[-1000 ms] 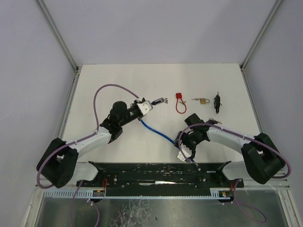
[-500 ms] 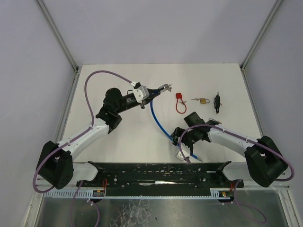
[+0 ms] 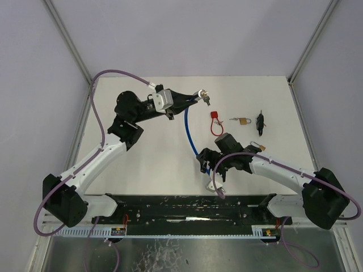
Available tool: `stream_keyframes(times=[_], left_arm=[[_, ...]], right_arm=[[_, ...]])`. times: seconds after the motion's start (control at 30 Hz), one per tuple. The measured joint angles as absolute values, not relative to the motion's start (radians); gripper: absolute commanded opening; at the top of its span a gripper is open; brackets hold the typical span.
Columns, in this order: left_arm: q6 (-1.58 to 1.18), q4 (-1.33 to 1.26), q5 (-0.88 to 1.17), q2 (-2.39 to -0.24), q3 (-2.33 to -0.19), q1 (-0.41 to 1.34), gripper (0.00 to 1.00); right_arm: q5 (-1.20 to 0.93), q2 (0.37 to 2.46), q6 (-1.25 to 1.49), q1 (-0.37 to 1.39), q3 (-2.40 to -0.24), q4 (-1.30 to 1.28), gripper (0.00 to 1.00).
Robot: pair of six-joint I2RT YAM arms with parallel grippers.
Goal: Lock with the key
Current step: Lock the lock.
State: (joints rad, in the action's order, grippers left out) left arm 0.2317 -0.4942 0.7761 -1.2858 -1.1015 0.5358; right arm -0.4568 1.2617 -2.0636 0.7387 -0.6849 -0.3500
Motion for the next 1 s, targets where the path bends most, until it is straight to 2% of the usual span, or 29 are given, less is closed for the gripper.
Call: stream_keyframes(times=[0.33, 0.8, 1.0], left_arm=[[0.127, -0.473, 0.838, -1.332, -1.283, 0.540, 0.00], [0.075, -0.455, 0.857, -1.388, -1.359, 0.568, 0.00], [0.041, -0.457, 0.856, -1.445, -1.411, 0.571, 0.00]], right_arm=[[-0.375, 1.261, -2.064, 0.772, -0.707, -0.319, 0.77], [-0.466, 1.160, -2.064, 0.808, -0.676, -0.340, 0.78], [-0.441, 1.202, -2.064, 0.824, -0.658, -0.291, 0.79]])
